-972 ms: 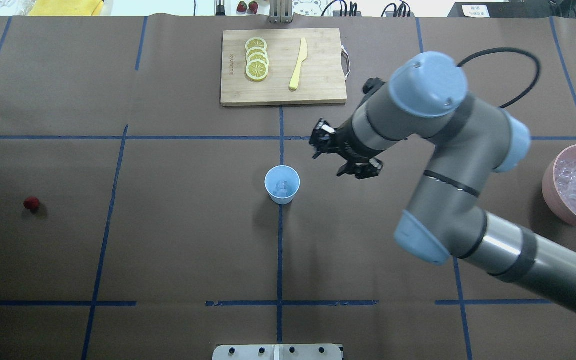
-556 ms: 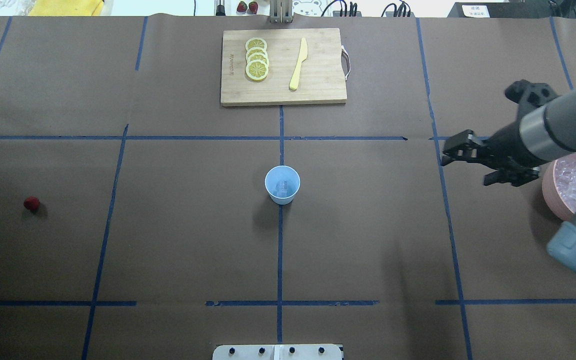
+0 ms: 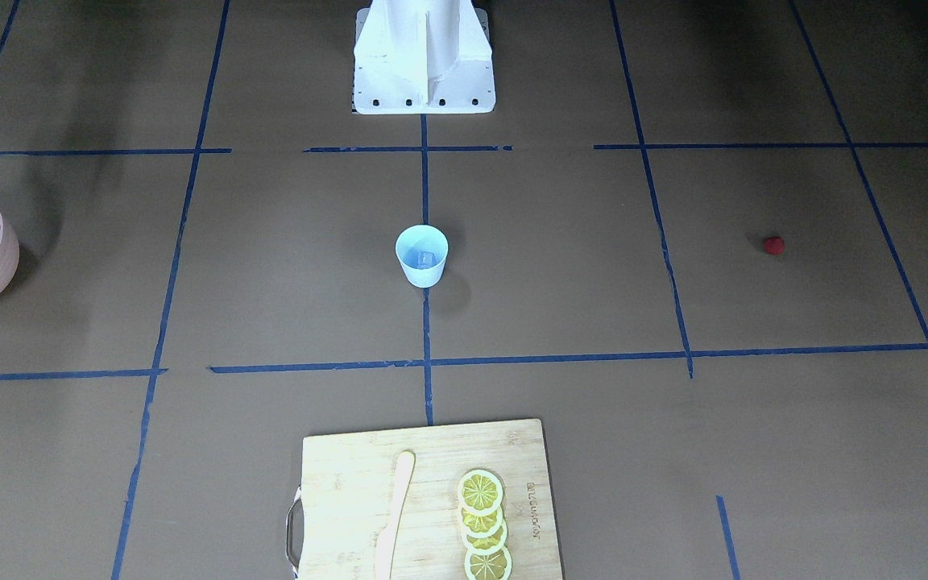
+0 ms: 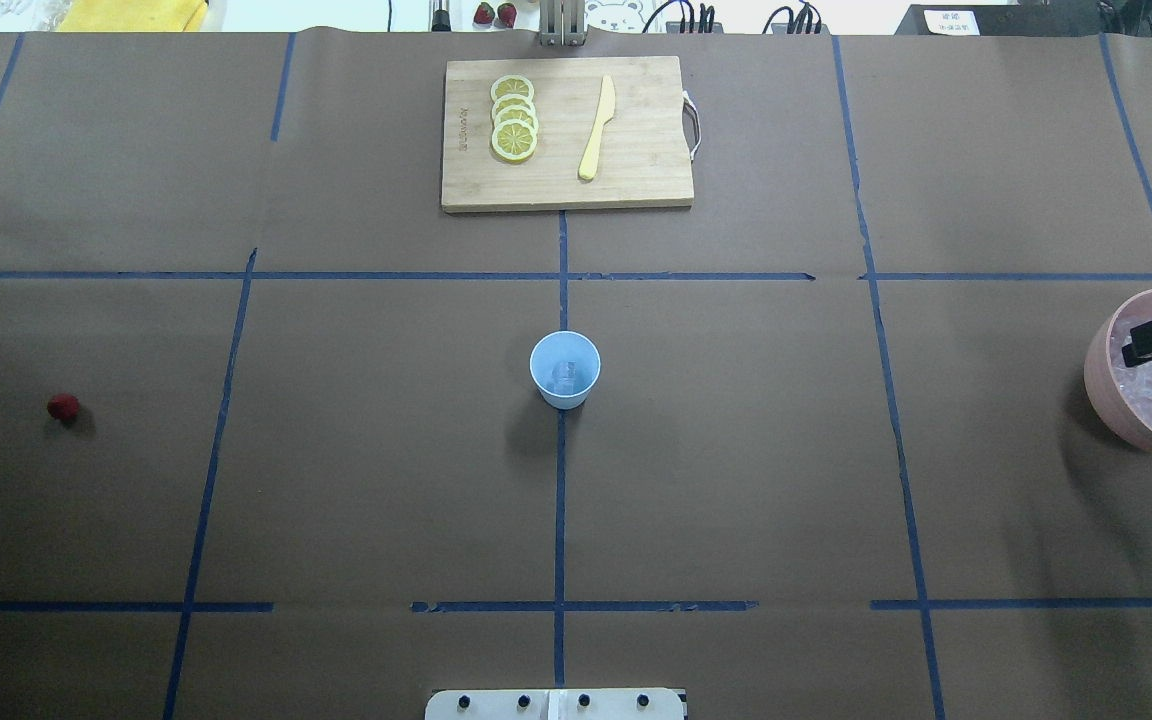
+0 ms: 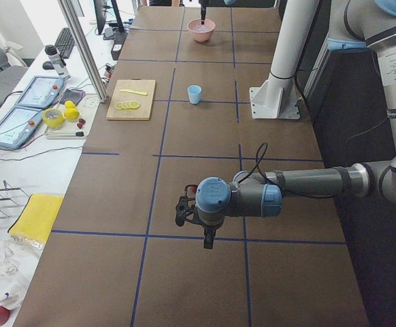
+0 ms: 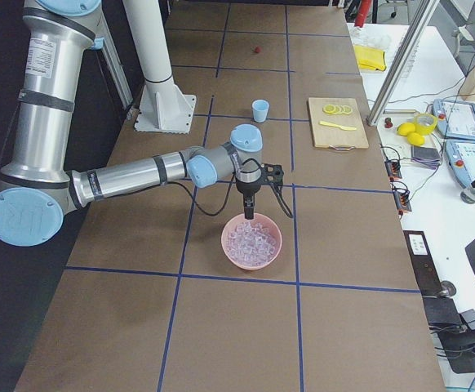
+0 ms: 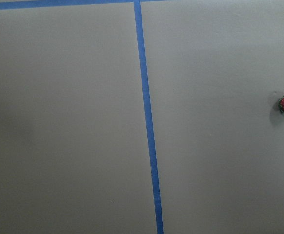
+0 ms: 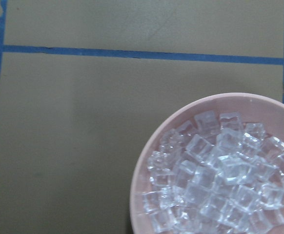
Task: Put ice and strawberries in cup
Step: 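Move the right gripper back into the pink bowl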
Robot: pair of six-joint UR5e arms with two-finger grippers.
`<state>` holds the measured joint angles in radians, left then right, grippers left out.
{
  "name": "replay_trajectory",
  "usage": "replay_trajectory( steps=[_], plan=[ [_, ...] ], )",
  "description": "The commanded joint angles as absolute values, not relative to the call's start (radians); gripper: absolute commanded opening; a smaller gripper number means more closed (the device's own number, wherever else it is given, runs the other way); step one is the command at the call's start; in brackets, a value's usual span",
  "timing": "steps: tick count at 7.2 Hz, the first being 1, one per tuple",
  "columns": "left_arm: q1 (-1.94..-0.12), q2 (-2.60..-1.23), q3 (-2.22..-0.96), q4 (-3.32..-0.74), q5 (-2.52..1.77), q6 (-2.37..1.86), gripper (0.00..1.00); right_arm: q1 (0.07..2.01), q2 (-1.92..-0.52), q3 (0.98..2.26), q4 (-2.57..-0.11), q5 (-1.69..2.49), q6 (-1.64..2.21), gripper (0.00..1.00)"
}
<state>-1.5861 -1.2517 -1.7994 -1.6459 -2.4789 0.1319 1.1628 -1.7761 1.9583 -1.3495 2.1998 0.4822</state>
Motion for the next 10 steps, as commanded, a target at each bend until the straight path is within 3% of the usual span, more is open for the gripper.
replay_trajectory(
  steps=[1,6,10],
  plan=[
    [-1.586,-1.247,-1.801,-1.646,-2.479,0.132,1.0,1.198,-1.732,1.84,-1.348,2.2,0.283,1.0],
    [-1.586,-1.241,-1.801,-1.646,-2.479,0.132,1.0,1.197,-1.671,1.711,-1.345,2.201,0.222,0.96],
    [-1.586,-1.241,-1.801,-1.646,-2.479,0.133,1.0,1.19,-1.669,1.703,-1.347,2.226,0.23,0.92]
  ],
)
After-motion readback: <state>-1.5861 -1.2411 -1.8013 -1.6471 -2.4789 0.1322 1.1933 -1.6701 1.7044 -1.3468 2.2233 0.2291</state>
